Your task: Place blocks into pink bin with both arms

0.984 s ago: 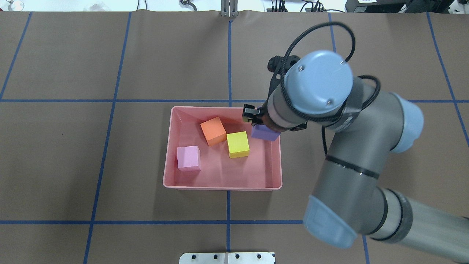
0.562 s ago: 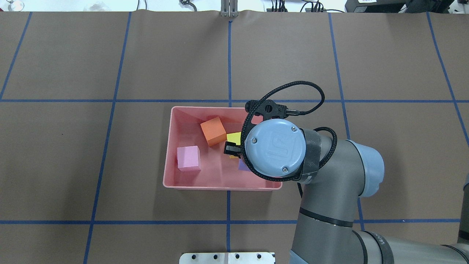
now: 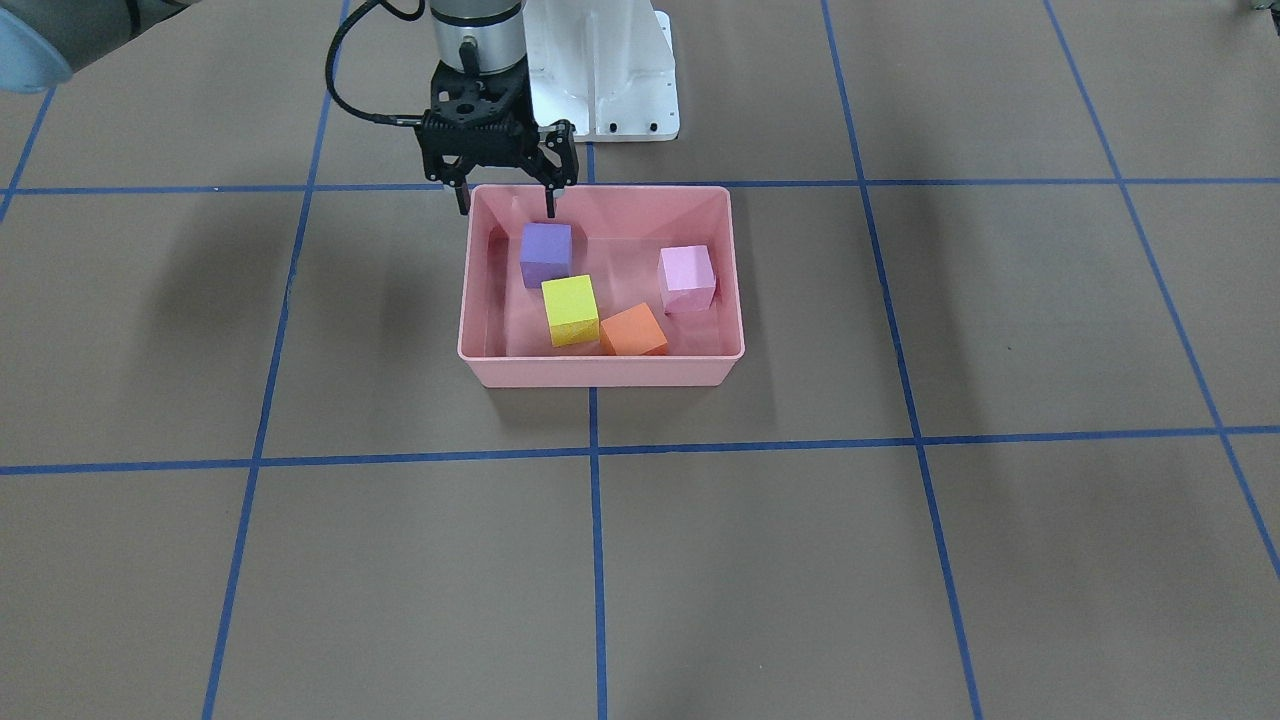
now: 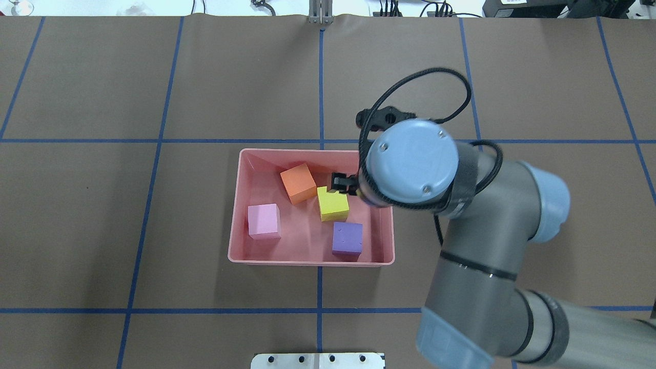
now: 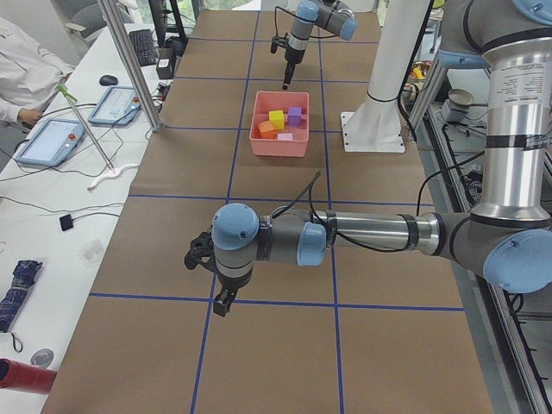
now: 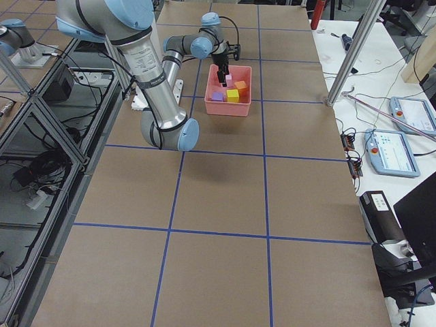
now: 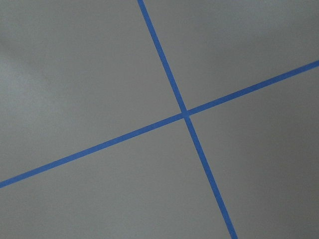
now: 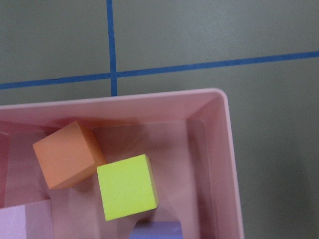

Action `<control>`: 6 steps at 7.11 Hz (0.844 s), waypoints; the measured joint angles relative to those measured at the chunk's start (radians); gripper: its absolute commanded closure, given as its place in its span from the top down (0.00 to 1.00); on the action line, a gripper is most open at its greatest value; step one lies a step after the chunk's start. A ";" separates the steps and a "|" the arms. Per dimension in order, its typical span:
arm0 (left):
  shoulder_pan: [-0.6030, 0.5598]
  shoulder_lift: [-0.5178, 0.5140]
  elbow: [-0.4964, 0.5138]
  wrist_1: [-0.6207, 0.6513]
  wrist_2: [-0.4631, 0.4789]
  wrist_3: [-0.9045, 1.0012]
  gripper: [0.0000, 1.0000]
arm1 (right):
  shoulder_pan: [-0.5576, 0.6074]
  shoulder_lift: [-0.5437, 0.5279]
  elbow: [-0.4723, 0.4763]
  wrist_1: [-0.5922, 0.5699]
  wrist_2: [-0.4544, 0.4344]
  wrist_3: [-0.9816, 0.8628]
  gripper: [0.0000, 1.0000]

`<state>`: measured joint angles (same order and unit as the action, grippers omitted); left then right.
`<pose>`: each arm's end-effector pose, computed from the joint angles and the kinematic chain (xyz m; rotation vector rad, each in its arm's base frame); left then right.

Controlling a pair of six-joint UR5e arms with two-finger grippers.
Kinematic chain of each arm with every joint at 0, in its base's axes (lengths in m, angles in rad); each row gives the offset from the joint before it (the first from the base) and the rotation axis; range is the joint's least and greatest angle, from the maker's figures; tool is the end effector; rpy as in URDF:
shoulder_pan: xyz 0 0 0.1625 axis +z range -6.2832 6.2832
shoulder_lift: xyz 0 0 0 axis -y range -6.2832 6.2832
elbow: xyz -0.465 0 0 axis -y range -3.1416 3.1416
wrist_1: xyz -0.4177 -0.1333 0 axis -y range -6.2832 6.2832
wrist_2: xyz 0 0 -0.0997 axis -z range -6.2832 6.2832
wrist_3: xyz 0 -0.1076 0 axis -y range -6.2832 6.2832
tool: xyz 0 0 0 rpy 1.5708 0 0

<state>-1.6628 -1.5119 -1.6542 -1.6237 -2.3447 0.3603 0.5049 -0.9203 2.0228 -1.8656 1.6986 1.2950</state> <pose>-0.1034 -0.4881 0.6855 0.2460 0.7400 0.2846 -0.4814 -0.4027 0.1615 0.1954 -0.7927 0.1646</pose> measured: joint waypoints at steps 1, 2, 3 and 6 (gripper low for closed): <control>-0.001 0.021 0.001 0.000 0.002 0.000 1.00 | 0.102 -0.016 0.002 0.000 0.099 -0.105 1.00; -0.008 0.046 -0.003 0.000 0.003 -0.002 1.00 | 0.207 -0.038 0.001 0.002 0.194 -0.227 1.00; -0.020 0.066 -0.008 0.004 0.003 -0.022 1.00 | 0.308 -0.075 -0.003 0.004 0.278 -0.362 1.00; -0.029 0.100 -0.055 0.012 0.010 -0.167 1.00 | 0.537 -0.241 -0.018 0.010 0.416 -0.746 1.00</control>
<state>-1.6913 -1.4120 -1.7093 -1.6119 -2.3345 0.1934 1.0416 -1.1609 2.0049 -1.8553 2.1143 0.5489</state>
